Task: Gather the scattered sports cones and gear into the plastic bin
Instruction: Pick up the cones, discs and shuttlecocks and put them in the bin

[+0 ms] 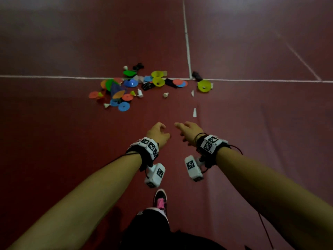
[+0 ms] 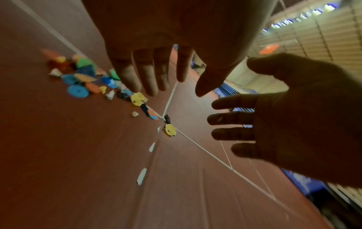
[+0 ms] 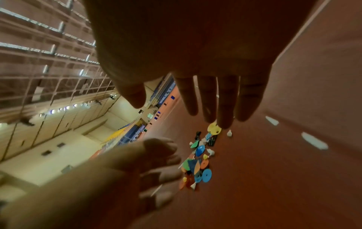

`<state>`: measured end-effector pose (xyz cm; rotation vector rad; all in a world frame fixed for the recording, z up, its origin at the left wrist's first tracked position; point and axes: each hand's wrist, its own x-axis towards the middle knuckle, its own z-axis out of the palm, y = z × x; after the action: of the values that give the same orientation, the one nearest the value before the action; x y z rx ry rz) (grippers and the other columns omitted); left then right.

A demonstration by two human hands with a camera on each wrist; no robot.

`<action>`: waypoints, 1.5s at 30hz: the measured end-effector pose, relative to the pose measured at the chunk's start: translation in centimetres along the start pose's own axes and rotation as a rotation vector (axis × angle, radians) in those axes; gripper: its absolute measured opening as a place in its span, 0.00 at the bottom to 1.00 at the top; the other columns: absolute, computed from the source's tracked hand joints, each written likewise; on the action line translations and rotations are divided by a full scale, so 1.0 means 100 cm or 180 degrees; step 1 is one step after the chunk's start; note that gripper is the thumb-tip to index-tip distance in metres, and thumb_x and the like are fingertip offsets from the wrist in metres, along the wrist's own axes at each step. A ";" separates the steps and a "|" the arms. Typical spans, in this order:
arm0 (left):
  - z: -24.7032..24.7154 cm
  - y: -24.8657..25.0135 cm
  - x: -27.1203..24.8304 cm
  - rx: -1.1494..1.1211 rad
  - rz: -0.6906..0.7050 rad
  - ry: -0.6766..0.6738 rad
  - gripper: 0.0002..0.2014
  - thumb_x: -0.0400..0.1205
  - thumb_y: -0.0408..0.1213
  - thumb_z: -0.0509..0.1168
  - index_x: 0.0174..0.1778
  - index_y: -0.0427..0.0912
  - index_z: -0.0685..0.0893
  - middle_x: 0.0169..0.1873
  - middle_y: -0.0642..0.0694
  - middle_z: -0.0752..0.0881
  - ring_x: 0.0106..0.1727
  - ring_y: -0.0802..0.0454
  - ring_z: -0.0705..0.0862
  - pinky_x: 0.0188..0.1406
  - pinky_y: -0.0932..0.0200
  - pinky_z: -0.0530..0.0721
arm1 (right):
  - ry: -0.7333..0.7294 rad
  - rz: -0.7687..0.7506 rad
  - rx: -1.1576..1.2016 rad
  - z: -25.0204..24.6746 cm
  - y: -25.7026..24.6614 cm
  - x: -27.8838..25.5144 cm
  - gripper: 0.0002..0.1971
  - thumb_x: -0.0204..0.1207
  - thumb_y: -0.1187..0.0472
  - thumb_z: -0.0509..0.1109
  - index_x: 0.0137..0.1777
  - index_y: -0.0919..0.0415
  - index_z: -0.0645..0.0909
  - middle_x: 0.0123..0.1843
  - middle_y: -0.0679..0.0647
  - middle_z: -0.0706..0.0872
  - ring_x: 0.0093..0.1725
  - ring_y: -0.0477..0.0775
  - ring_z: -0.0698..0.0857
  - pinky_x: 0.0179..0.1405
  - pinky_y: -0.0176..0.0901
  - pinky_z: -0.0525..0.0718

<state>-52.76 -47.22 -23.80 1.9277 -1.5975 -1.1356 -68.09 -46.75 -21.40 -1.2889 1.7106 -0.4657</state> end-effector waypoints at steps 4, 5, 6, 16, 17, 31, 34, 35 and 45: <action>-0.035 0.051 0.102 0.1200 0.0651 -0.0222 0.25 0.77 0.47 0.70 0.70 0.49 0.73 0.63 0.42 0.78 0.61 0.41 0.80 0.57 0.47 0.83 | 0.0307 -0.0394 -0.1457 -0.043 -0.045 0.074 0.29 0.75 0.34 0.63 0.66 0.56 0.78 0.65 0.56 0.82 0.58 0.58 0.83 0.54 0.49 0.82; -0.041 0.065 0.128 0.1494 0.0803 -0.0208 0.26 0.77 0.48 0.69 0.71 0.50 0.72 0.64 0.41 0.77 0.63 0.40 0.79 0.59 0.45 0.82 | 0.0397 -0.0440 -0.1613 -0.055 -0.053 0.093 0.30 0.75 0.35 0.64 0.69 0.56 0.77 0.68 0.56 0.79 0.62 0.58 0.81 0.56 0.50 0.81; -0.046 0.079 0.156 0.1747 0.0921 -0.0183 0.26 0.77 0.50 0.68 0.71 0.51 0.71 0.64 0.41 0.77 0.64 0.39 0.78 0.60 0.43 0.81 | 0.0486 -0.0436 -0.1698 -0.067 -0.062 0.114 0.31 0.75 0.35 0.64 0.70 0.55 0.75 0.70 0.55 0.77 0.64 0.58 0.80 0.58 0.50 0.80; -0.037 0.146 0.387 0.3011 0.1305 -0.0266 0.34 0.76 0.57 0.67 0.77 0.55 0.63 0.68 0.44 0.74 0.69 0.41 0.74 0.59 0.42 0.76 | 0.0232 -0.0998 -0.3038 -0.130 -0.122 0.346 0.36 0.72 0.31 0.63 0.75 0.52 0.69 0.67 0.57 0.77 0.64 0.62 0.79 0.54 0.55 0.82; -0.039 0.152 0.408 0.3097 0.1348 -0.0268 0.35 0.76 0.56 0.67 0.78 0.55 0.62 0.69 0.43 0.74 0.69 0.41 0.74 0.60 0.42 0.75 | 0.0194 -0.1073 -0.3077 -0.133 -0.124 0.366 0.37 0.72 0.31 0.63 0.75 0.52 0.68 0.66 0.56 0.77 0.63 0.62 0.79 0.53 0.55 0.82; -0.083 0.296 0.738 0.3184 0.1135 -0.0018 0.33 0.76 0.56 0.65 0.77 0.53 0.66 0.69 0.43 0.73 0.70 0.40 0.72 0.62 0.40 0.75 | 0.0203 -0.1395 -0.3038 -0.285 -0.240 0.703 0.32 0.72 0.33 0.65 0.69 0.54 0.71 0.62 0.57 0.77 0.61 0.62 0.79 0.43 0.48 0.71; -0.061 0.326 0.817 0.3229 0.1373 -0.0087 0.32 0.74 0.55 0.66 0.75 0.54 0.67 0.67 0.44 0.74 0.68 0.41 0.74 0.60 0.41 0.76 | 0.0168 -0.1351 -0.3122 -0.307 -0.241 0.771 0.35 0.72 0.32 0.64 0.73 0.53 0.69 0.64 0.57 0.77 0.63 0.62 0.78 0.44 0.49 0.74; -0.053 0.334 0.842 0.3260 0.1466 -0.0156 0.33 0.74 0.54 0.66 0.76 0.54 0.66 0.67 0.43 0.74 0.68 0.41 0.73 0.59 0.41 0.76 | 0.0144 -0.1276 -0.3138 -0.315 -0.239 0.792 0.35 0.72 0.32 0.63 0.74 0.53 0.69 0.65 0.57 0.77 0.64 0.62 0.78 0.46 0.50 0.76; 0.009 0.470 1.067 0.3440 0.2063 -0.0968 0.33 0.78 0.52 0.65 0.79 0.53 0.62 0.73 0.41 0.69 0.71 0.37 0.71 0.61 0.40 0.76 | 0.0487 -0.0029 -0.2834 -0.450 -0.214 0.962 0.34 0.70 0.32 0.62 0.72 0.50 0.71 0.64 0.54 0.79 0.62 0.60 0.80 0.52 0.53 0.83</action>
<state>-80.57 -160.49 -25.79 1.4512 -3.1094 -0.2600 -97.06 -151.05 -24.66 -1.9023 2.1369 0.2545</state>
